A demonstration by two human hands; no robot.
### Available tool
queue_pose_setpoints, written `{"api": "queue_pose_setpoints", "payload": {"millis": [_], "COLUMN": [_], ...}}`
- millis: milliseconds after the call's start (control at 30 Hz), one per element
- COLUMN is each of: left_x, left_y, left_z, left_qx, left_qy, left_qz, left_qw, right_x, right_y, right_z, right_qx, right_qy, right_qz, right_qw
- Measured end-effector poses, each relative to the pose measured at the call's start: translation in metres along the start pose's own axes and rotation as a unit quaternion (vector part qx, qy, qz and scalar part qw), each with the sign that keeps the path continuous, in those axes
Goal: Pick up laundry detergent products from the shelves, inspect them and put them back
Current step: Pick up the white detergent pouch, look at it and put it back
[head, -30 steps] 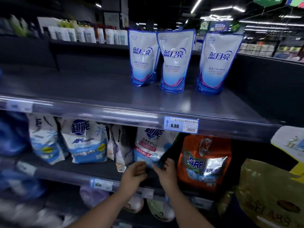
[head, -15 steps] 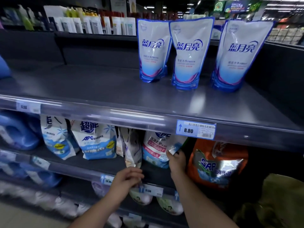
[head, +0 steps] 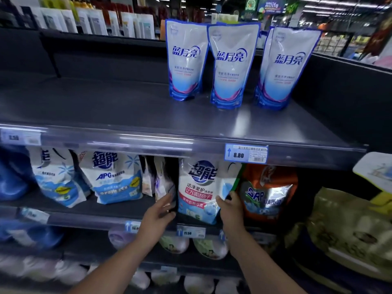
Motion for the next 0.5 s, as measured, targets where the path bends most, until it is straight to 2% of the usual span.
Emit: {"api": "queue_pose_setpoints", "payload": {"millis": [133,233,400,500], "left_x": [0.010,0.020,0.049,0.071], "left_y": [0.003,-0.002,-0.002,0.004], "left_z": [-0.007,-0.013,-0.004,0.006], "left_qx": [0.017,0.017,-0.055,-0.113], "left_qy": [0.014,0.050,0.148,0.269], "left_qz": [0.017,0.058,0.125,0.159], "left_qw": [1.000,0.997,0.979,0.943], "right_x": [0.003,0.004,-0.010,-0.021], "right_y": [0.034,0.063,0.104,0.127], "right_z": [0.014,0.027,0.042,0.041], "right_qx": [-0.010,-0.022,-0.027,-0.018], "right_qy": [-0.070,-0.101,-0.158,-0.137], "right_qz": [0.042,0.064,0.093,0.109], "right_qw": [0.997,0.993,0.983,0.984]}}
Point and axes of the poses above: each hand's wrist, its own y-axis away from the middle knuckle, its own x-axis out of the palm, z = x × y, the point moved 9 cm from there along -y, towards the middle knuckle, and after that the axes turned 12 degrees about z, right-handed, at the moved point
